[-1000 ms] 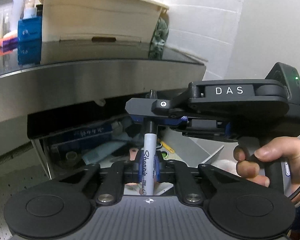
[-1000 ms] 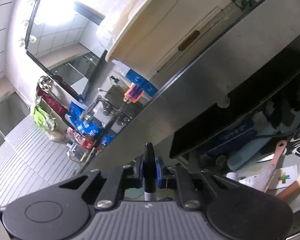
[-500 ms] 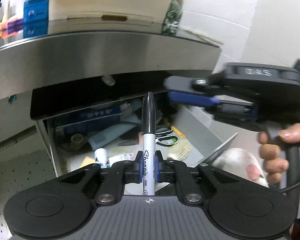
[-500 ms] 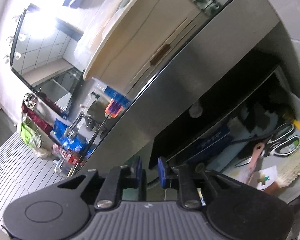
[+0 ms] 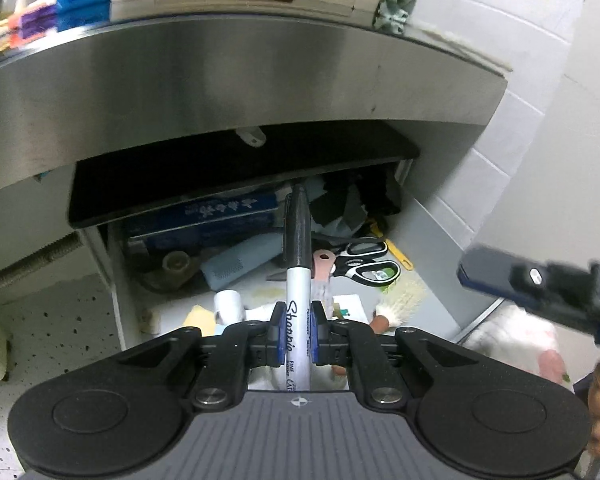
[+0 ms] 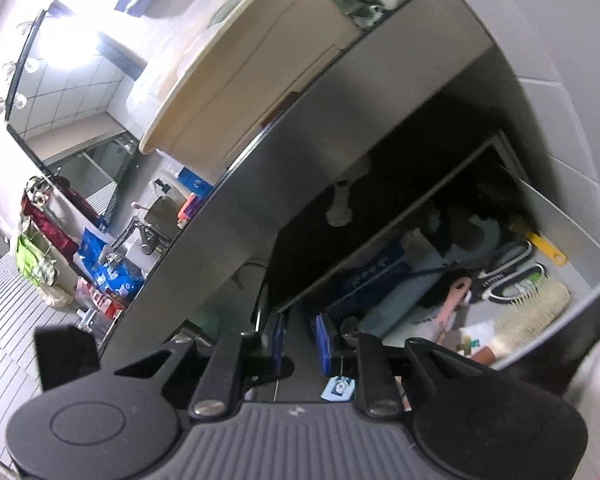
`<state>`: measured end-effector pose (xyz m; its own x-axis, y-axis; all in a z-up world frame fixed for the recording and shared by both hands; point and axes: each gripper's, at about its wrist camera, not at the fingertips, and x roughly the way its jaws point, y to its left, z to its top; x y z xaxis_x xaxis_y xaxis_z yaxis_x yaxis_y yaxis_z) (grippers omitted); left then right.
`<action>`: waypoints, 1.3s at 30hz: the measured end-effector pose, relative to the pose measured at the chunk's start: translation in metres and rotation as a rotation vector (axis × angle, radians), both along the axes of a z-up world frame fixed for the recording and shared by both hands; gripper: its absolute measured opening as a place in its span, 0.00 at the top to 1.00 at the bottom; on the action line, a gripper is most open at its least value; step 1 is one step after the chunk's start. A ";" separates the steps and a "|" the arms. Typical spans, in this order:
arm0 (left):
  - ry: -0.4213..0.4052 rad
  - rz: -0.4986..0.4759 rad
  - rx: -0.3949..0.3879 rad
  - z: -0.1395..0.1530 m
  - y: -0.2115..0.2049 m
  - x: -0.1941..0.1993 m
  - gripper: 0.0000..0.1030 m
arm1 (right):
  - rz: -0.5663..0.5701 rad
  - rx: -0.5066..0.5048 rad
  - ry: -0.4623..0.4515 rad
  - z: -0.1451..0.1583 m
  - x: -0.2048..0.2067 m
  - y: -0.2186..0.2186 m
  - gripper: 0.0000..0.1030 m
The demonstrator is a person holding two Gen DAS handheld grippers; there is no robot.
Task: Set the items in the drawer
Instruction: 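Lower the marker into the drawer with the left gripper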
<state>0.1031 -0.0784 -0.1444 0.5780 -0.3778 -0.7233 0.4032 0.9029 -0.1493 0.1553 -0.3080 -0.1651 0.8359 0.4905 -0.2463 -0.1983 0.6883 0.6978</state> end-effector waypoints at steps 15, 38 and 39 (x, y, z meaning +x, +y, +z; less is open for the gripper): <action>0.122 -0.004 0.136 -0.046 -0.045 0.060 0.90 | -0.015 0.069 0.031 -0.023 -0.009 -0.018 0.82; 0.424 0.044 0.195 -0.110 -0.065 0.117 0.90 | -0.026 0.114 0.063 -0.037 -0.009 -0.028 0.82; 0.430 0.049 0.194 -0.111 -0.064 0.118 0.90 | -0.025 0.114 0.063 -0.037 -0.009 -0.028 0.82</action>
